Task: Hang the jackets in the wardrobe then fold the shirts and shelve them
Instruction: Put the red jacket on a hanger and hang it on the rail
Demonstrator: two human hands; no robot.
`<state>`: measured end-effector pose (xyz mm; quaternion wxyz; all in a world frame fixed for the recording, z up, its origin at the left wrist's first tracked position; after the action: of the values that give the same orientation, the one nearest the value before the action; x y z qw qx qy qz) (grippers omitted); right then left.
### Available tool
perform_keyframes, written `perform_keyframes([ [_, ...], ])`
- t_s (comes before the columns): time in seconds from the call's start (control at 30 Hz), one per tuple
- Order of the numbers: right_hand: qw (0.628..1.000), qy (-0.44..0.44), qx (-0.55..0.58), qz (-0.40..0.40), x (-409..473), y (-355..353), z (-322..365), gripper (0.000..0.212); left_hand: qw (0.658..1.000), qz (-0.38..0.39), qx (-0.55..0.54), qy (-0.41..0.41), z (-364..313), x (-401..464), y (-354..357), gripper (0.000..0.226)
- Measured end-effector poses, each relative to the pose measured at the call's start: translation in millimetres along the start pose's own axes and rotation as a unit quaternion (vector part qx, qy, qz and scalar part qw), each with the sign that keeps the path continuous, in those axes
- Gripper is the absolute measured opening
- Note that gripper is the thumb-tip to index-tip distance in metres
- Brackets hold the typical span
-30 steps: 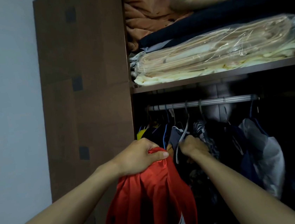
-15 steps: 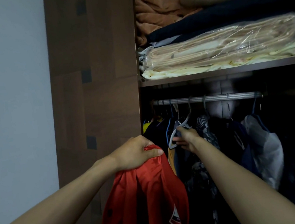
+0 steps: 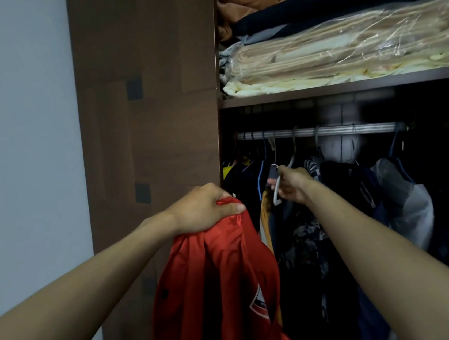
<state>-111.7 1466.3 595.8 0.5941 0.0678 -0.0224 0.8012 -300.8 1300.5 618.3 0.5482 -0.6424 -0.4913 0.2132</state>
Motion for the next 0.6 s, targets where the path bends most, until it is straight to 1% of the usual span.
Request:
perform_keyframes([
  [0.1, 0.998, -0.053, 0.020, 0.004, 2.3, -5.0, 11.2, 0.021, 1.000, -0.004, 0.001, -0.005, 5.5, -1.7, -1.8, 0.036],
  [0.2, 0.990, -0.093, 0.100, 0.019, -1.3, -10.0, 4.6, 0.025, 1.000, -0.008, 0.002, -0.014, 9.3, -3.7, -4.2, 0.035],
  [0.27, 0.985, -0.111, 0.129, 0.015, -9.7, -19.3, -2.9, 0.023, 1.000, -0.011, 0.000, -0.014, 12.6, -4.8, -6.9, 0.036],
  [0.43, 0.984, -0.134, 0.120, 0.012, -21.6, -35.2, 0.9, 0.024, 1.000, -0.008, 0.018, -0.014, 15.1, -5.6, -10.2, 0.036],
  [0.53, 0.978, -0.152, 0.141, 0.020, -25.0, -26.9, 8.9, 0.022, 1.000, -0.013, 0.019, -0.009, 11.8, -4.0, -11.7, 0.039],
  [0.6, 0.974, -0.159, 0.163, 0.011, -35.3, -22.1, -0.6, 0.018, 1.000, -0.018, 0.020, -0.010, 11.7, -4.9, -13.9, 0.040],
])
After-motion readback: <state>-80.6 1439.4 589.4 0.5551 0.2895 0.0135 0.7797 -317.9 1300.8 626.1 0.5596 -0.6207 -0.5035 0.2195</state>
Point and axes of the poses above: each hand's wrist, its own x-axis towards the middle knuckle, its own y-axis out of the palm, z = x × y, the point moved 8 cm from there along x, towards the middle knuckle, and after that the axes turned 15 degrees about z, right-handed, at the moved point
